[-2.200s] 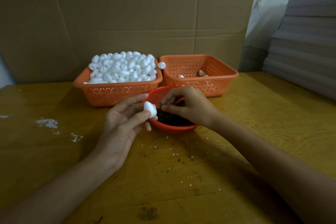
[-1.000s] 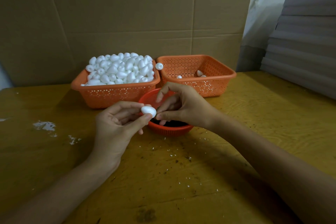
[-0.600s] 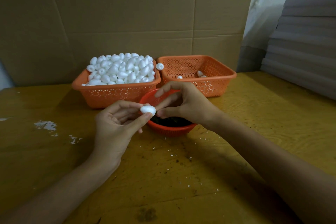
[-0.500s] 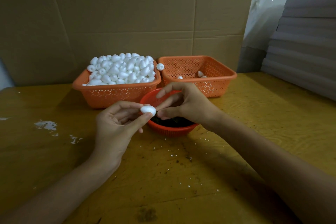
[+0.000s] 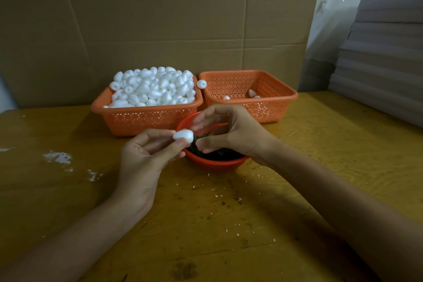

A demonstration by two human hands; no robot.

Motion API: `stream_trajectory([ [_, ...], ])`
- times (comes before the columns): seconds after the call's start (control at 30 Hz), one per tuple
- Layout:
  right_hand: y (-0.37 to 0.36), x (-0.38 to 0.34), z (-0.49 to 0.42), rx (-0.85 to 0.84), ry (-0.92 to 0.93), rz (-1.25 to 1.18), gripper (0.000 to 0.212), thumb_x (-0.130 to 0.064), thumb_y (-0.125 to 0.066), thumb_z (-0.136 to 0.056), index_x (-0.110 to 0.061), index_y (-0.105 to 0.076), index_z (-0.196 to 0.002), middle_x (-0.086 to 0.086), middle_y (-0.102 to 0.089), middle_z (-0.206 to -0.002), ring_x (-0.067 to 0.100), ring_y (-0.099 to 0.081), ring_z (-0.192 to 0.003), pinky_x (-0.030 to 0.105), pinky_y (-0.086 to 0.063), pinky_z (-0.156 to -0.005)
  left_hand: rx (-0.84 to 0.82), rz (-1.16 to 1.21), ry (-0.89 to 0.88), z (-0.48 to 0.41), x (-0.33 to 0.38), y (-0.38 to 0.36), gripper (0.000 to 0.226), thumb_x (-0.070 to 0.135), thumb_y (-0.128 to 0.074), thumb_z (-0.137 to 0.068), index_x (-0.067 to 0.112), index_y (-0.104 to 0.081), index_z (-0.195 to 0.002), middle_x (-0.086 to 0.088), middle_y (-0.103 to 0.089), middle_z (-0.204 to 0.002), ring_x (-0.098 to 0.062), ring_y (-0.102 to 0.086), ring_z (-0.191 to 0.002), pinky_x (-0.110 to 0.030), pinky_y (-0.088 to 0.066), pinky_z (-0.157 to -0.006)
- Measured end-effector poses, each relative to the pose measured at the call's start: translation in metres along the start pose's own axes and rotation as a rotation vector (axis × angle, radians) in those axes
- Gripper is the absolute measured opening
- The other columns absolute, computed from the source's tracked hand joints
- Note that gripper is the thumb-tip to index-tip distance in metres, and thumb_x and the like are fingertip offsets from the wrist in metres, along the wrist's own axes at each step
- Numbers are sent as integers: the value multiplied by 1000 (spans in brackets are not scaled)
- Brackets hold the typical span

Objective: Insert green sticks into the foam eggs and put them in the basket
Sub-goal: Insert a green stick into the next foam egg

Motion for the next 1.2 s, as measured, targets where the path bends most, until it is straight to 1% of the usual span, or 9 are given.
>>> stream_trajectory([
  [0.07,0,3,-1,13,-28,50,35,-1,-83,-84,-5,-70,-117,10,-78,-105,25,-77,-76,31,-64,-67,25,36,26,-2,-2,3,41,23,-92,-62,11,-75,-97,-18,-79,-104,-32,-78,-99,-25,-62,-74],
  [0.17,-1,5,-1,3,-17,96,22,-8,-81,-88,-2,-74,-109,13,-79,-94,20,-75,-66,26,-62,-59,50,50,37,-4,-4,5,45,22,-91,-62,8,-73,-101,-18,-79,-105,-33,-78,-99,-25,-62,-74],
  [0.43,-5,5,-1,-2,29,85,14,0,-77,-90,5,-75,-103,14,-80,-91,23,-76,-72,27,-64,-66,26,-18,-6,-3,0,4,42,24,-92,-63,11,-75,-99,-17,-80,-103,-31,-79,-98,-25,-62,-72],
  [0.63,-4,2,0,8,43,82,14,3,-77,-88,8,-75,-101,21,-78,-93,28,-76,-78,25,-63,-69,4,-82,-60,-1,3,1,32,25,-92,-63,21,-81,-92,-12,-81,-102,-25,-79,-91,-23,-61,-70],
  [0.73,-6,3,0,-6,30,93,15,3,-78,-88,10,-73,-100,22,-78,-94,29,-76,-79,27,-64,-70,4,-92,-77,-1,3,2,33,23,-91,-66,20,-81,-97,-11,-81,-104,-24,-78,-90,-24,-61,-71],
  [0.83,-7,5,0,-6,25,138,14,3,-79,-87,9,-70,-96,23,-77,-90,33,-77,-80,31,-65,-70,-24,-133,-140,1,4,-2,36,16,-88,-71,14,-79,-106,-8,-81,-106,-24,-78,-98,-27,-63,-73],
  [0.9,-8,5,0,2,35,198,16,2,-81,-86,9,-69,-94,23,-77,-88,38,-77,-80,36,-66,-71,-45,-163,-176,4,6,-5,35,13,-86,-73,14,-80,-107,-7,-81,-106,-23,-77,-102,-30,-64,-76],
  [1.03,-10,5,-1,-13,58,242,21,1,-82,-86,8,-64,-94,21,-77,-86,35,-77,-77,39,-66,-71,-84,-219,-205,8,8,-10,43,11,-86,-75,17,-76,-117,-5,-80,-109,-23,-76,-108,-50,-61,-93],
  [1.2,-9,7,-2,-21,49,214,25,2,-81,-86,2,-61,-101,16,-79,-88,32,-78,-80,37,-66,-70,-108,-193,-199,9,10,-12,63,14,-86,-75,20,-64,-134,-7,-79,-113,-25,-75,-110,-54,-58,-97],
])
Point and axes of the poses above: each hand's wrist, its own z-axis away from the middle knuckle, its own y-axis out of the back of the hand, x = y × z, the point moved 6 cm from there along -z, towards the middle knuckle
